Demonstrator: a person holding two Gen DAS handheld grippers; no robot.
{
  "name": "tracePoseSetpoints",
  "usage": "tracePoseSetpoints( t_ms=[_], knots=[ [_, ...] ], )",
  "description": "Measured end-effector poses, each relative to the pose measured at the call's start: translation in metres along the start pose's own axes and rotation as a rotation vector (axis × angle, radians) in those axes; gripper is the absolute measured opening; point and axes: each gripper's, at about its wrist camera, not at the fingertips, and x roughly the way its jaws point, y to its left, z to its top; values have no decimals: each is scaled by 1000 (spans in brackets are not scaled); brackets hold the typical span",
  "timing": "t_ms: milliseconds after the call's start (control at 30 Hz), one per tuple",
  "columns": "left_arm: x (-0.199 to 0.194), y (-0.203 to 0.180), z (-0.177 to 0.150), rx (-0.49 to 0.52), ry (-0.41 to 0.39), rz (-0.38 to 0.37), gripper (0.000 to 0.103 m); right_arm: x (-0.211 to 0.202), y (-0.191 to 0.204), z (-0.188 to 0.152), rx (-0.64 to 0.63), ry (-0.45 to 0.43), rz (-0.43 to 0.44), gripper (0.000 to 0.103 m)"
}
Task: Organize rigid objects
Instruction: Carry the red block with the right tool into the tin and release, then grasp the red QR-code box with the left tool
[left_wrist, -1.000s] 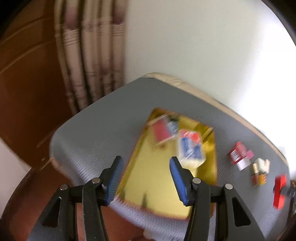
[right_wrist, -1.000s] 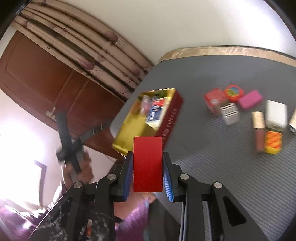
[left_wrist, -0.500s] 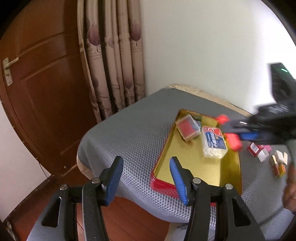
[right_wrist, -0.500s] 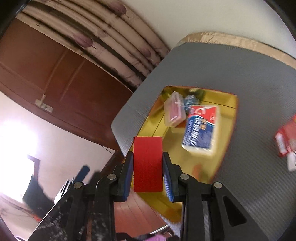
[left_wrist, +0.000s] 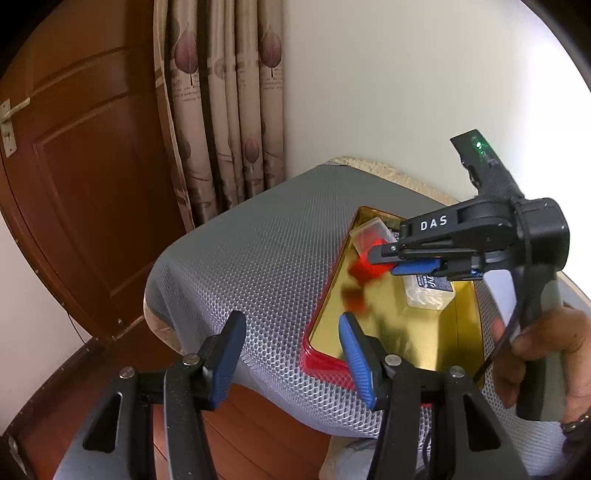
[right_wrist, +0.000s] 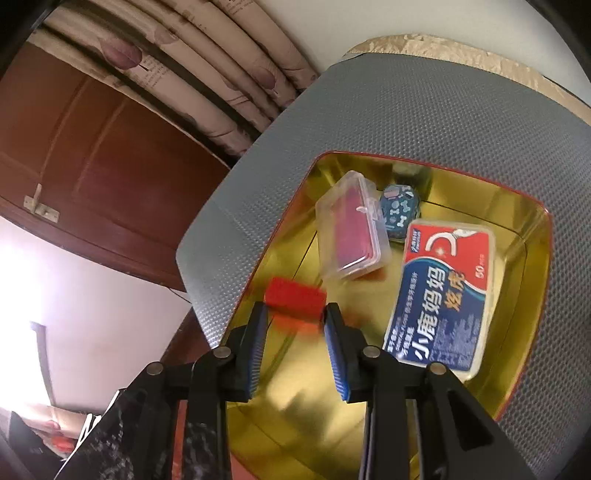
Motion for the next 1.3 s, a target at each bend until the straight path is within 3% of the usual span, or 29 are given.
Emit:
tracePoseSetpoints(
  t_ms=[200,333,400,433,567,667,700,800,933,1000,1033,1133,1200,1300],
  knots=[
    [8,0,-1,-2,37,1,53,-8,-4,1,5,-57,15,32],
    [7,-3,-3,18,39,1,53,-51,-17,-18,16,-183,87,41],
    [4,-7,-5,35,25,5,53,-79,-28,-43,11,-252,90,46],
    [3,-8,-5,43,22,7,53,-90,-32,-56,6,-275,76,54],
    [-5,-16,-8,69,5,-4,53,-136,-62,-123,-21,-358,-100,58],
    [-14,-28,-11,100,-17,-20,53,-172,-105,-175,-11,-387,-328,64],
    [-17,-34,-13,117,-21,-30,53,-186,-127,-197,0,-388,-454,64],
    [-21,-53,-20,162,1,-90,53,-216,-186,-238,82,-367,-692,64],
    [-27,-96,-30,279,45,-172,53,-251,-246,-281,155,-335,-925,74],
    [-34,-119,-32,337,37,-215,53,-262,-264,-296,175,-331,-972,77],
    [-37,-130,-30,364,29,-234,53,-267,-274,-303,192,-331,-972,83],
    [-39,-171,-12,434,31,-340,56,-275,-289,-314,264,-379,-876,88],
    [-29,-201,5,474,80,-428,60,-281,-295,-318,262,-387,-846,89],
    [-2,-246,32,490,164,-463,62,-279,-291,-317,230,-382,-841,89]
  ],
)
